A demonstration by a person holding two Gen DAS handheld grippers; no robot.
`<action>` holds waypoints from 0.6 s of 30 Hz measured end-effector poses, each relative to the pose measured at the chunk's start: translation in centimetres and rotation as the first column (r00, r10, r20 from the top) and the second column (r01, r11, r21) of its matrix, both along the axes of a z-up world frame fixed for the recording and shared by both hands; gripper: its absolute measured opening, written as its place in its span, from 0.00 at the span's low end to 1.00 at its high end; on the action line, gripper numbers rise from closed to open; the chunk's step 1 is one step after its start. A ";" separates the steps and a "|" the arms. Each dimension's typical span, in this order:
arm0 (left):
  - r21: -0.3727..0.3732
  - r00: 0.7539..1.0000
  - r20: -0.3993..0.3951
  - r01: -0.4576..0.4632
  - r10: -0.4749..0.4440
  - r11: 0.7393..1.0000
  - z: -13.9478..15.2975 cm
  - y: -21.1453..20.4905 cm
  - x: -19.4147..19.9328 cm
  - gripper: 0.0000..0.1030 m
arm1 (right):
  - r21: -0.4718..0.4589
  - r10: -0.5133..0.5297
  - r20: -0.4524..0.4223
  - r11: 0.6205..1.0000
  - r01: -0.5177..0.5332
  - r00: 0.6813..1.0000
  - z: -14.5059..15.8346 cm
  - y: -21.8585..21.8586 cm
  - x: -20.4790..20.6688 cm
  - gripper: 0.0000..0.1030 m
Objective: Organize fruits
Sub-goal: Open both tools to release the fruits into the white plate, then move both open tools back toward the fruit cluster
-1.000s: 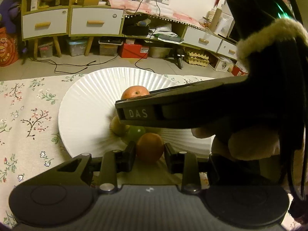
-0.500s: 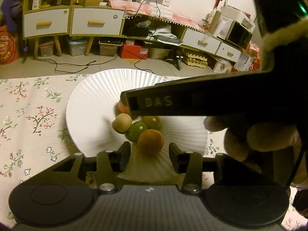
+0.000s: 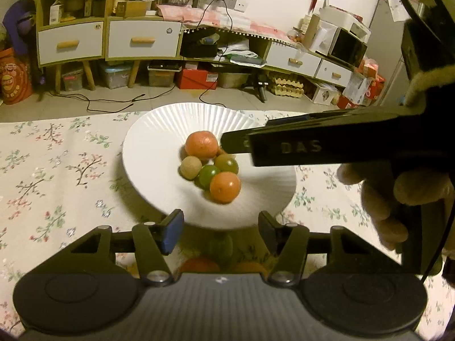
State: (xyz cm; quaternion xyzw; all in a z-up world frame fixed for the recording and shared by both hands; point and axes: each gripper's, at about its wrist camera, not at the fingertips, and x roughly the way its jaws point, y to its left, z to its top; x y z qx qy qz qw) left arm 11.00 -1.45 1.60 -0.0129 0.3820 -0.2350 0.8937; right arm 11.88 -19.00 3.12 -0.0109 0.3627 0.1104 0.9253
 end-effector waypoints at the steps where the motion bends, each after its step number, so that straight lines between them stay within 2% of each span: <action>1: 0.007 1.000 0.002 0.000 0.000 1.000 0.1 0.1 -0.2 0.61 | -0.003 0.001 0.002 1.000 -0.001 1.000 0.1 0.0 -0.2 0.57; 13: 0.045 1.000 0.003 0.002 -0.002 0.999 0.8 2.1 -3.0 0.70 | 0.031 -0.023 0.004 0.999 0.023 1.000 0.7 -0.7 -4.0 0.63; 18: 0.050 1.000 0.015 -0.008 0.008 0.999 0.9 3.1 -4.2 0.82 | 0.044 -0.041 -0.002 0.998 0.041 0.999 0.3 -0.9 -5.9 0.64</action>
